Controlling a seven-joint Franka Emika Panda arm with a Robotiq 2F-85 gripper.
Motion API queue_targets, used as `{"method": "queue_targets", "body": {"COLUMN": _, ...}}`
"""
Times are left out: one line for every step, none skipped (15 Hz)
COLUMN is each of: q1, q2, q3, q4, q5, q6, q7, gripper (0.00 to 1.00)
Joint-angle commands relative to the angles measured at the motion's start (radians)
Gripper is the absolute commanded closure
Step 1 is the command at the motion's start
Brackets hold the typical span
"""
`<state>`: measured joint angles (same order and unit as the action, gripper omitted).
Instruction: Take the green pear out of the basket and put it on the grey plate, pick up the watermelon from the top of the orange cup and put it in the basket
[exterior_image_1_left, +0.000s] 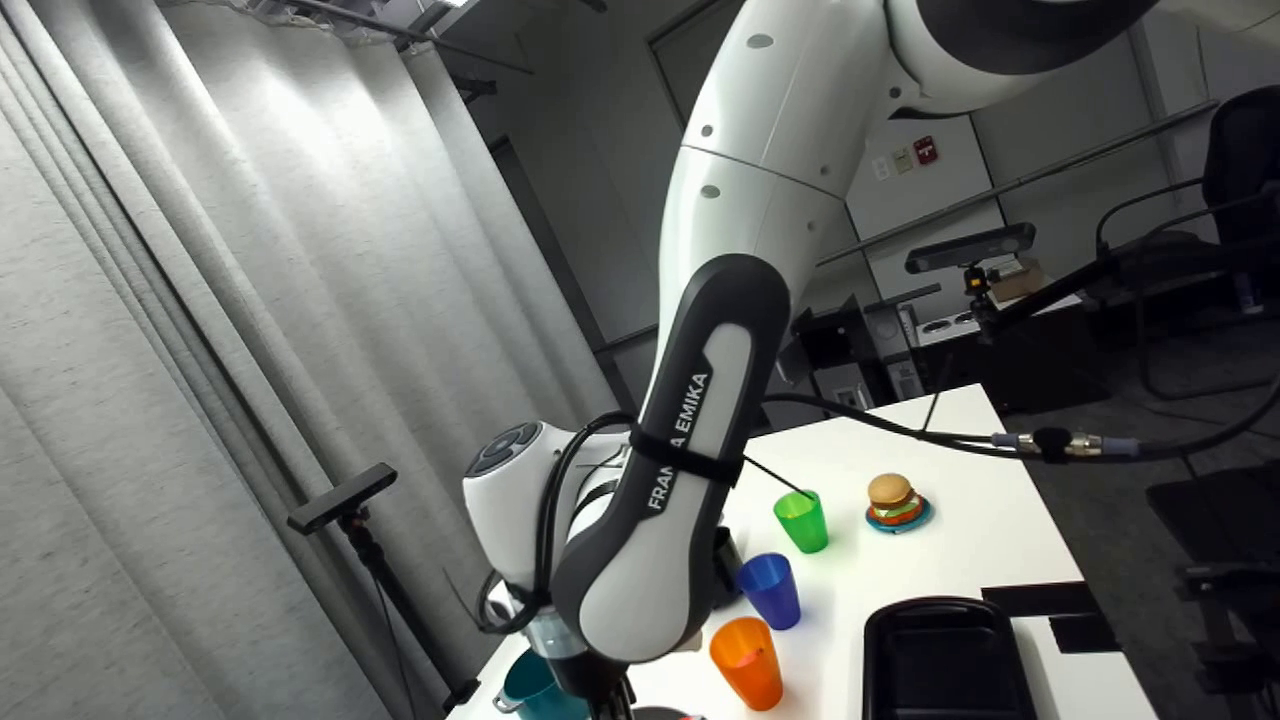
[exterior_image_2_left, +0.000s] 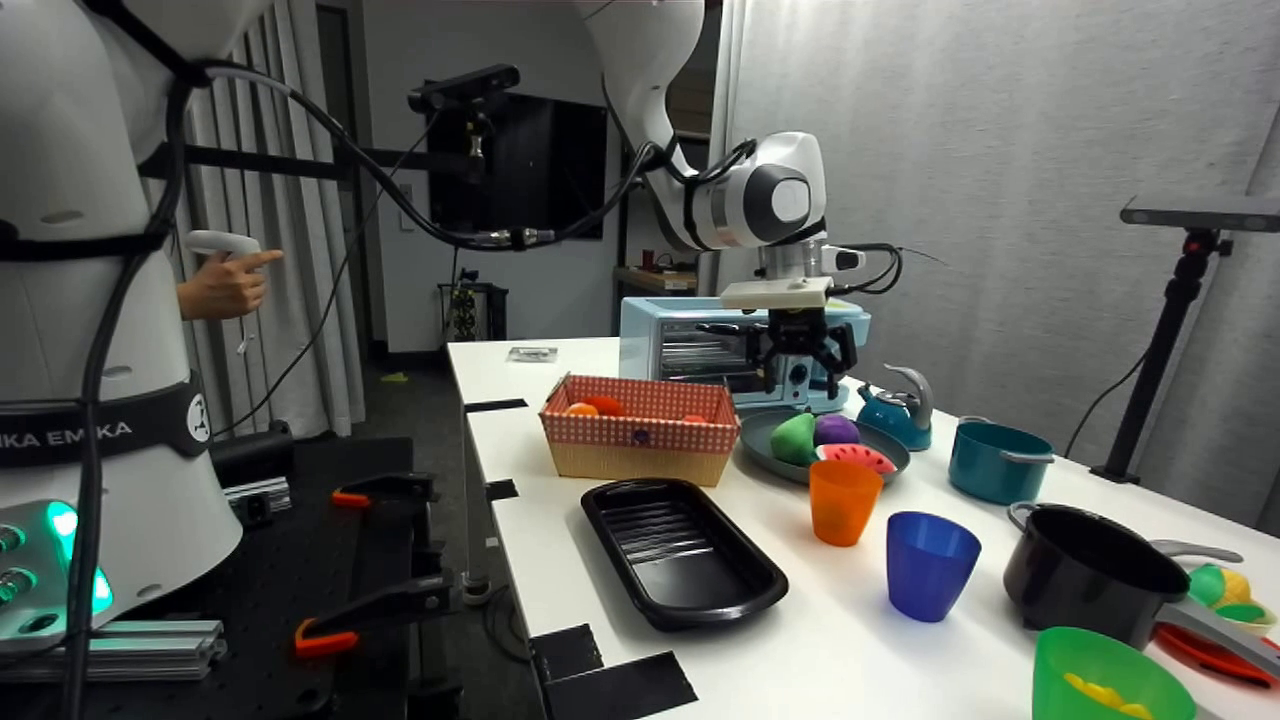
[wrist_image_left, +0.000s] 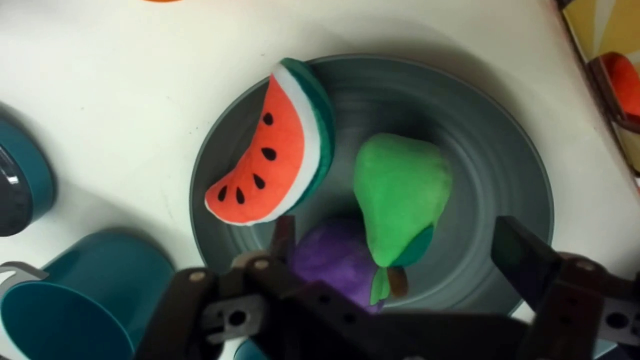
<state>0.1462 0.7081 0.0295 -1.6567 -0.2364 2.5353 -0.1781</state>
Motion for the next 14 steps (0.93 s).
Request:
{"method": "queue_targets", "body": {"q1": -0.012, "q2": 0.026, "q3": -0.009, "q4": 0.050, "q5": -0.007, "q6": -0.008, "q7": 0.000, "gripper": 0.00}}
{"method": "queue_targets", "body": {"q1": -0.014, "q2": 0.026, "q3": -0.013, "q4": 0.051, "q5": -0.007, "q6": -0.003, "q7": 0.005, "gripper": 0.00}}
{"method": "queue_targets", "body": {"q1": -0.018, "q2": 0.026, "q3": -0.016, "q4": 0.052, "q5": -0.006, "q6": -0.002, "q7": 0.007, "gripper": 0.00}}
{"method": "queue_targets", "body": {"q1": -0.020, "q2": 0.024, "q3": -0.019, "q4": 0.050, "q5": -0.005, "q6": -0.001, "q7": 0.009, "gripper": 0.00}}
{"method": "queue_targets", "body": {"q1": -0.021, "q2": 0.023, "q3": -0.023, "q4": 0.048, "q5": -0.006, "q6": 0.002, "q7": 0.012, "gripper": 0.00}}
{"method": "queue_targets", "body": {"q1": -0.023, "q2": 0.022, "q3": -0.026, "q4": 0.044, "q5": -0.006, "q6": 0.003, "q7": 0.014, "gripper": 0.00}}
{"method": "queue_targets", "body": {"q1": -0.024, "q2": 0.021, "q3": -0.030, "q4": 0.042, "q5": -0.007, "q6": 0.005, "q7": 0.016, "gripper": 0.00}}
{"method": "queue_targets", "body": {"q1": -0.026, "q2": 0.021, "q3": -0.031, "q4": 0.040, "q5": -0.007, "q6": 0.005, "q7": 0.018, "gripper": 0.00}}
{"method": "queue_targets", "body": {"q1": -0.025, "q2": 0.022, "q3": -0.037, "q4": 0.038, "q5": -0.009, "q6": 0.012, "q7": 0.026, "gripper": 0.00}}
{"method": "queue_targets", "body": {"q1": -0.024, "q2": 0.024, "q3": -0.040, "q4": 0.038, "q5": -0.010, "q6": 0.015, "q7": 0.031, "gripper": 0.00}}
{"method": "queue_targets", "body": {"q1": -0.024, "q2": 0.024, "q3": -0.046, "q4": 0.036, "q5": -0.014, "q6": 0.018, "q7": 0.035, "gripper": 0.00}}
{"method": "queue_targets", "body": {"q1": -0.027, "q2": 0.025, "q3": -0.046, "q4": 0.036, "q5": -0.010, "q6": 0.018, "q7": 0.037, "gripper": 0.00}}
{"method": "queue_targets", "body": {"q1": -0.028, "q2": 0.027, "q3": -0.050, "q4": 0.036, "q5": -0.009, "q6": 0.021, "q7": 0.042, "gripper": 0.00}}
{"method": "queue_targets", "body": {"q1": -0.029, "q2": 0.029, "q3": -0.052, "q4": 0.037, "q5": -0.008, "q6": 0.022, "q7": 0.046, "gripper": 0.00}}
